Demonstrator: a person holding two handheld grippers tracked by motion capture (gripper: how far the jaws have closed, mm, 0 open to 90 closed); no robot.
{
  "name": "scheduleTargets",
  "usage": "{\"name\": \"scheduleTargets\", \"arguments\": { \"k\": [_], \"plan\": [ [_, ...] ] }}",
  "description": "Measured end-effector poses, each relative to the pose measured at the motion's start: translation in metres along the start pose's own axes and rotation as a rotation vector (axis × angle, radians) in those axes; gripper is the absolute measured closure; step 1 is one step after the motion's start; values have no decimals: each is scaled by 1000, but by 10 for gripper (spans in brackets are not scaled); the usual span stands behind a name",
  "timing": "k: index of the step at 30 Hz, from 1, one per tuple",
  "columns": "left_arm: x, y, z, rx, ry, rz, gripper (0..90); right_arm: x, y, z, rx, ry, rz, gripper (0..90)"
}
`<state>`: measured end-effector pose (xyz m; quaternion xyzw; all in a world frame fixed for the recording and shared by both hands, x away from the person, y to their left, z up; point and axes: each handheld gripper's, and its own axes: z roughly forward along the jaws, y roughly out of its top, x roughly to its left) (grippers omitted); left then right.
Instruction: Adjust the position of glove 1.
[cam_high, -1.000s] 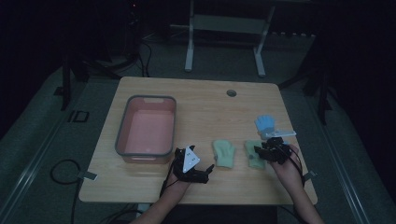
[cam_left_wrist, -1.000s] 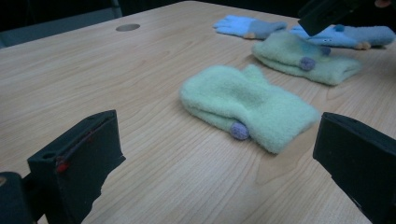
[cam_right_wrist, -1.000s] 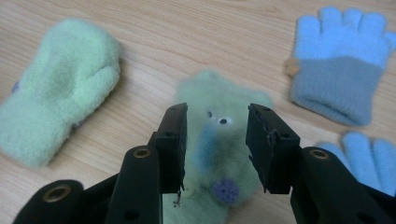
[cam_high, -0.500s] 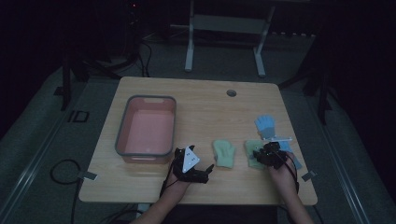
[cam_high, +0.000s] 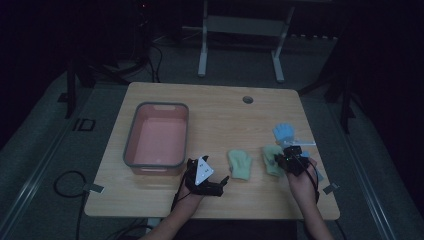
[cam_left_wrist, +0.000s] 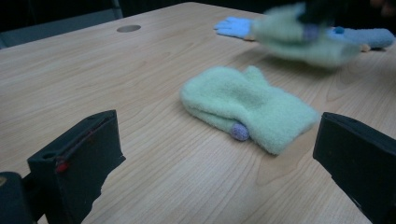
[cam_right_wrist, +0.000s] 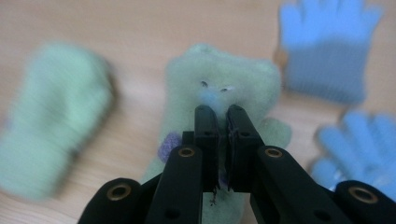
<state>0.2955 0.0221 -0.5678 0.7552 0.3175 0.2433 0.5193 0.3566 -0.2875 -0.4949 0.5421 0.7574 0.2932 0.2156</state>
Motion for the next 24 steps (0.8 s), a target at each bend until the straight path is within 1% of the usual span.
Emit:
{"name": "scheduleTargets", "arguments": {
  "k": [2, 3, 5, 7, 10, 14, 16, 19, 20, 21, 24],
  "plan": [
    [0, 0, 0, -1, 3, 2, 14, 5, 12, -10, -31, 11, -7, 849],
    [0, 0, 0, -2, 4, 3, 14, 9, 17, -15, -46, 8, -14, 849],
    [0, 0, 0, -3, 5, 2, 14, 17, 26, -21, -53, 13, -27, 849],
    [0, 0, 0, -5, 4, 1, 14, 28, 33, -25, -69, 11, -48, 849],
    [0, 0, -1, -7, 6, 0, 14, 43, 39, -26, -77, 29, -42, 849],
    [0, 0, -1, -8, 6, -2, 14, 67, 38, -20, -58, 56, -58, 849],
    [0, -1, -1, -10, 6, -3, 14, 76, 38, -15, -41, 61, -68, 849],
    [0, -1, -1, -10, 7, -3, 14, 84, 36, -10, -30, 74, -56, 849],
    [0, 0, -1, -10, 7, -4, 14, 87, 34, -8, -21, 70, -59, 849],
    [0, 0, -1, -9, 6, -4, 14, 89, 32, -6, -14, 71, -67, 848],
    [0, 0, -1, -8, 4, -2, 14, 92, 26, 0, 5, 72, -51, 848]
  ]
}}
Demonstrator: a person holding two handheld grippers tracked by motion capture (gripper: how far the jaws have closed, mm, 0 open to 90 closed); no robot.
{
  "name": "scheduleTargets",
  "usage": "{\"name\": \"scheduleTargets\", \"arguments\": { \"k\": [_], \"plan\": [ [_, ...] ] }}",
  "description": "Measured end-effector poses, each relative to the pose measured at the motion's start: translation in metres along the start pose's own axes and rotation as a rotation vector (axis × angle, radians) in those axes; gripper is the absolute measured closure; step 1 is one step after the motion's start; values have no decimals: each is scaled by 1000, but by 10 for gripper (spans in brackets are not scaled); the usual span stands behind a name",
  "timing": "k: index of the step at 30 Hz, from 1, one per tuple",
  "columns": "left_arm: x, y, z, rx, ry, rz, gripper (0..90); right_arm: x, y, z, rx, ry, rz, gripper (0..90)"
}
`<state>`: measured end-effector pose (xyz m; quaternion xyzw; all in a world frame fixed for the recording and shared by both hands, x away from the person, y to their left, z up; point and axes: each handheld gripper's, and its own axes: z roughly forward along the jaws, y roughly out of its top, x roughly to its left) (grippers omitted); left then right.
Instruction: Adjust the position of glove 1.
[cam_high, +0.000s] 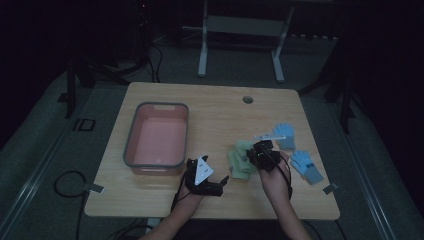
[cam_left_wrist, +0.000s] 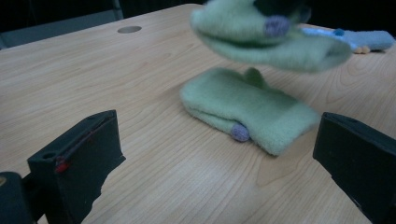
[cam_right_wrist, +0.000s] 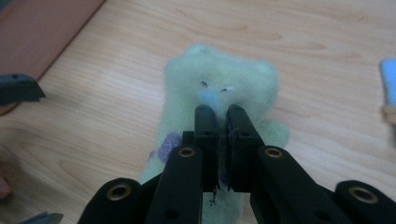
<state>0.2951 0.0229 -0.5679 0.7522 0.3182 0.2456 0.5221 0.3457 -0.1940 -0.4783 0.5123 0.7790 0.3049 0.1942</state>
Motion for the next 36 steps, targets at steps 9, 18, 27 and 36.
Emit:
{"name": "scheduleTargets", "arguments": {
  "k": [9, 18, 27, 36],
  "plan": [
    [0, 0, 0, 2, -2, -1, 14, 13, -11, 20, 52, 10, 2, 844],
    [-5, 1, 1, 14, 19, 38, 14, 9, -19, 35, 77, 25, 14, 799],
    [-1, 1, 1, 6, -28, 17, 14, -3, -16, 21, 44, 131, 22, 552],
    [-5, 6, 0, 28, -60, 40, 43, -30, -17, 4, -6, 196, -32, 211]
  ]
}}
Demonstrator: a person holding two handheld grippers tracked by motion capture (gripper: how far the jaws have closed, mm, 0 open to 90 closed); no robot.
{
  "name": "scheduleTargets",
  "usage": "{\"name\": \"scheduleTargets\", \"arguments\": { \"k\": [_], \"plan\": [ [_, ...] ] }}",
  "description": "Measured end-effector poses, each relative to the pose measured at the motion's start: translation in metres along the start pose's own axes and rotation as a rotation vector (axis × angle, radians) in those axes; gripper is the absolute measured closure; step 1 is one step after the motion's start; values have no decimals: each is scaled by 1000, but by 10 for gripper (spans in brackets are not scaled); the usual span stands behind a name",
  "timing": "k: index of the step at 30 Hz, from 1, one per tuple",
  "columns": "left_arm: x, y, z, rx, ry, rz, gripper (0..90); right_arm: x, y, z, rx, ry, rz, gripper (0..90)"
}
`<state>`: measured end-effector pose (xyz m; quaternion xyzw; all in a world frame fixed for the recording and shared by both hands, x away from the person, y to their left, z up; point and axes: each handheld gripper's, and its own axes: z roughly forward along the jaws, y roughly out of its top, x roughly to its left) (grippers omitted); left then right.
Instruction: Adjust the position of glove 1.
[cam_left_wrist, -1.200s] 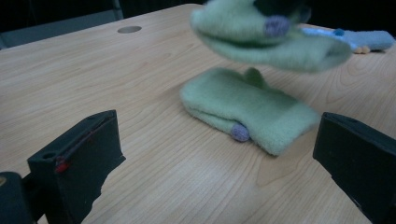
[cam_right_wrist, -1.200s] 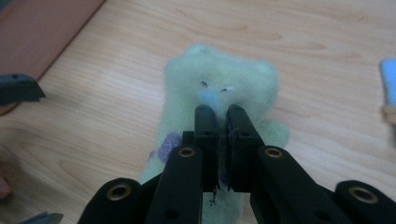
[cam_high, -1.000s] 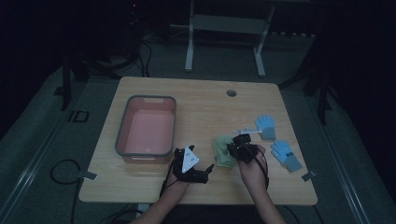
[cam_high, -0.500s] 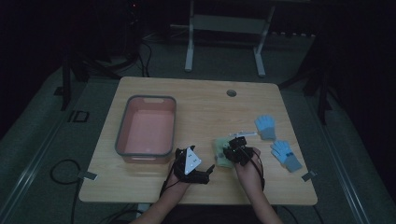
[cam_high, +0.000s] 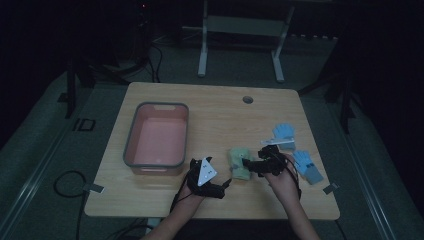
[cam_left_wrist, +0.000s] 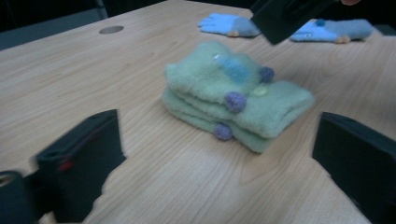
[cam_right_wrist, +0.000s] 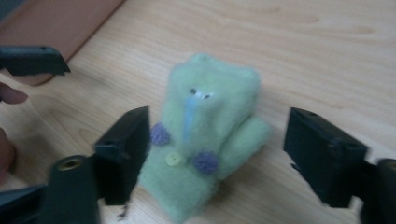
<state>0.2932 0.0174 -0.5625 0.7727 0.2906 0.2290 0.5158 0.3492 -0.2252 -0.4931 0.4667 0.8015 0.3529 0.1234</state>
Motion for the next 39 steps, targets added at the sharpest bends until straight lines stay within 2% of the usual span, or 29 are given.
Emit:
{"name": "scheduleTargets", "arguments": {
  "k": [3, 4, 6, 9, 10, 11, 12, 15, 17, 21, 24, 26, 27, 29, 30, 31, 33, 34, 36, 39],
  "plan": [
    [0, 1, 0, 11, -21, -11, 48, -3, -1, -3, -16, 10, -3, 196],
    [-1, 4, 2, 70, -50, -5, 48, -13, -3, -8, -35, 19, -39, 183],
    [-3, 5, 3, 93, -70, -11, 46, -21, -5, -11, -51, 39, -63, 182],
    [-3, 6, 4, 102, -79, -15, 46, -24, -5, -12, -59, 46, -72, 182],
    [-4, 7, 5, 116, -79, -5, 46, -28, -5, -14, -61, 52, -86, 182],
    [-5, 7, 6, 121, -76, -1, 46, -38, -4, -17, -98, 51, -140, 173],
    [-5, 7, 6, 122, -88, 2, 46, -41, -4, -18, -110, 54, -164, 148],
    [-5, 7, 5, 113, -103, 1, 47, -49, -2, -16, -93, 64, -223, 149],
    [-5, 8, 4, 105, -111, 6, 50, -55, -1, -16, -65, 90, -227, 152],
    [-4, 11, 2, 83, -127, 48, 67, -67, 0, -9, 2, 179, -188, 137],
    [-4, 15, 3, 78, -160, 83, 87, -67, -3, -4, -4, 224, -177, 132],
    [-7, 17, 4, 65, -187, 115, 118, -64, -4, -2, -5, 218, -199, 174],
    [-7, 18, 5, 56, -185, 133, 118, -63, -3, 0, -2, 211, -205, 240],
    [-9, 20, 8, 48, -197, 163, 144, -61, 0, 3, -13, 213, -196, 282],
    [-10, 21, 9, 44, -200, 173, 146, -59, 2, 3, -25, 208, -196, 345],
    [-11, 23, 12, 51, -207, 191, 151, -58, 4, 4, -29, 211, -194, 362],
    [-13, 26, 16, 62, -216, 232, 164, -54, 10, 7, -37, 223, -193, 460],
    [-14, 27, 19, 66, -227, 253, 190, -52, 12, 9, -35, 233, -199, 457],
    [-16, 28, 23, 48, -220, 293, 203, -47, 17, 14, -32, 238, -217, 461],
    [-16, 30, 29, 70, -226, 313, 236, -45, 21, 20, -29, 235, -231, 461]
  ]
}}
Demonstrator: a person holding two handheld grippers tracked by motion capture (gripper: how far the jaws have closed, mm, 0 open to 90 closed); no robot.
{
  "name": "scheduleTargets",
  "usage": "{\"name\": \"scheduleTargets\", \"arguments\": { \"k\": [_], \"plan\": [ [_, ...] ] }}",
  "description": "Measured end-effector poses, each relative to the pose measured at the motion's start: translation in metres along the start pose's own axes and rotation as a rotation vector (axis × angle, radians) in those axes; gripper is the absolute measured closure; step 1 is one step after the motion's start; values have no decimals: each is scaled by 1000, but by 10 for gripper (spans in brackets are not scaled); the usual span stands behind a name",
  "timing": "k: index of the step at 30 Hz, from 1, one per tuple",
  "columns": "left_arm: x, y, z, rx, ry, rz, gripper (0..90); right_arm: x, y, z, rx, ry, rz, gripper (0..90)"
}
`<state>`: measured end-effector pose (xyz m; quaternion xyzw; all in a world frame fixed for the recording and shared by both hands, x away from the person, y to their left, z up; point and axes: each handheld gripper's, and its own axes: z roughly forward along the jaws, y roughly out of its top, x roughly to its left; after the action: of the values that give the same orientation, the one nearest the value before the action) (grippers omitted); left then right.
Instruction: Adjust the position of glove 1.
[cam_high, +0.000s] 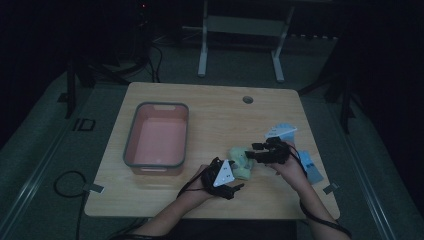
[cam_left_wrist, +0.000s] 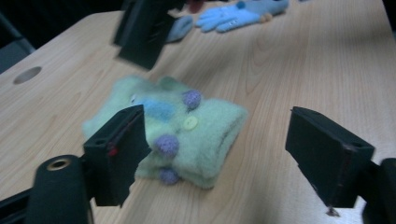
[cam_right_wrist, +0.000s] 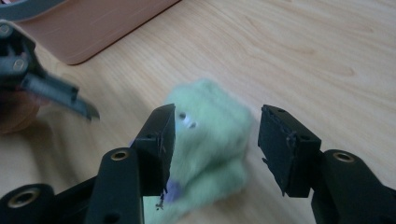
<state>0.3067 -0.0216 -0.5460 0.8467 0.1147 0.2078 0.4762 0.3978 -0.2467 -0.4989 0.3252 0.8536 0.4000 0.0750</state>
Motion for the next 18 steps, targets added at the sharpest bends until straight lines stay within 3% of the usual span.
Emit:
{"name": "scheduleTargets", "arguments": {
  "k": [4, 9, 12, 14, 15, 18],
  "plan": [
    [7, 4, 13, 58, -67, 46, 327, -10, 4, 19, 28, 20, 22, 442],
    [13, 1, 29, 141, -134, 67, 388, -20, -3, 37, 94, 48, 59, 400],
    [13, -1, 35, 165, -138, 59, 399, -24, -9, 45, 128, 52, 68, 372],
    [12, -2, 38, 179, -121, 81, 408, -26, -10, 49, 145, 75, 80, 383],
    [11, -2, 39, 179, -114, 87, 417, -27, -10, 50, 167, 100, 111, 430],
    [10, -3, 40, 185, -93, 114, 442, -29, -9, 53, 185, 154, 144, 532]
  ]
}}
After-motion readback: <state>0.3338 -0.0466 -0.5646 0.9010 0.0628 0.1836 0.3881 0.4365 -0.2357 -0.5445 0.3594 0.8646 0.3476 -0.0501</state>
